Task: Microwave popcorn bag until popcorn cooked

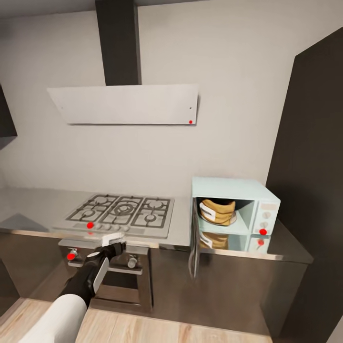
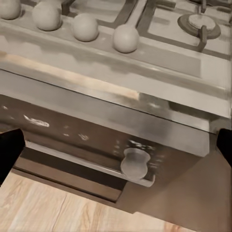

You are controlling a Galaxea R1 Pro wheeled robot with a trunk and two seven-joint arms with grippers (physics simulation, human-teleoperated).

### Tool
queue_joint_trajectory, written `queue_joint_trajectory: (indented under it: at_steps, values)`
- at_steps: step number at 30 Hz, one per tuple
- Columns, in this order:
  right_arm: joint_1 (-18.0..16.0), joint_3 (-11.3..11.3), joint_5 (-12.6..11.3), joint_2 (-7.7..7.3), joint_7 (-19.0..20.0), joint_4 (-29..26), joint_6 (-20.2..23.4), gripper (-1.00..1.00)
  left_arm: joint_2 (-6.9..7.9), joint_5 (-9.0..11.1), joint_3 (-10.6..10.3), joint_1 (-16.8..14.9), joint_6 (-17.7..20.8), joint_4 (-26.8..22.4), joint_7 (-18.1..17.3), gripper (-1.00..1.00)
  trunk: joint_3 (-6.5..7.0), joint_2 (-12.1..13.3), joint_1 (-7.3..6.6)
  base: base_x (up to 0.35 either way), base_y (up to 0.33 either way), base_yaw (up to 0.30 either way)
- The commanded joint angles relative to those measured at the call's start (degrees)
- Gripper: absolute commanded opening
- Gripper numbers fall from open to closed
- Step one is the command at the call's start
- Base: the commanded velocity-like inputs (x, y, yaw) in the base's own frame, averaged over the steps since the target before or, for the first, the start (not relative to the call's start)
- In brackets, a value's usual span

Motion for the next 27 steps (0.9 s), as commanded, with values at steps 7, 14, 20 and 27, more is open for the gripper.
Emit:
queue_joint_trajectory:
  at_steps: [7,14,20,27]
  values:
    - [-0.1,-0.5,0.6,0.03,-0.3,0.3,-0.5,1.00,-0.79,-0.1,-5.8,0.0,0.2,-0.1,0.1,1.00,-0.02,0.0,0.06,0.200,0.000,-0.011]
    - [-0.1,-0.5,0.6,0.16,-0.3,0.3,-0.5,1.00,-3.18,-0.1,-16.5,0.0,0.4,-0.2,-0.8,1.00,-0.02,0.0,0.06,0.003,0.000,-0.217]
    - [-0.1,-0.5,0.6,0.48,-0.3,0.3,-0.4,1.00,0.14,0.0,-17.0,0.0,0.6,-0.6,-15.8,1.00,-0.02,0.0,0.06,0.000,0.000,-0.242]
    - [-0.1,-0.5,0.6,1.03,-0.3,0.3,-0.4,1.00,1.25,-0.1,-17.1,-0.2,0.8,-1.9,-27.2,1.00,-0.02,0.0,0.06,0.000,0.000,-0.233]
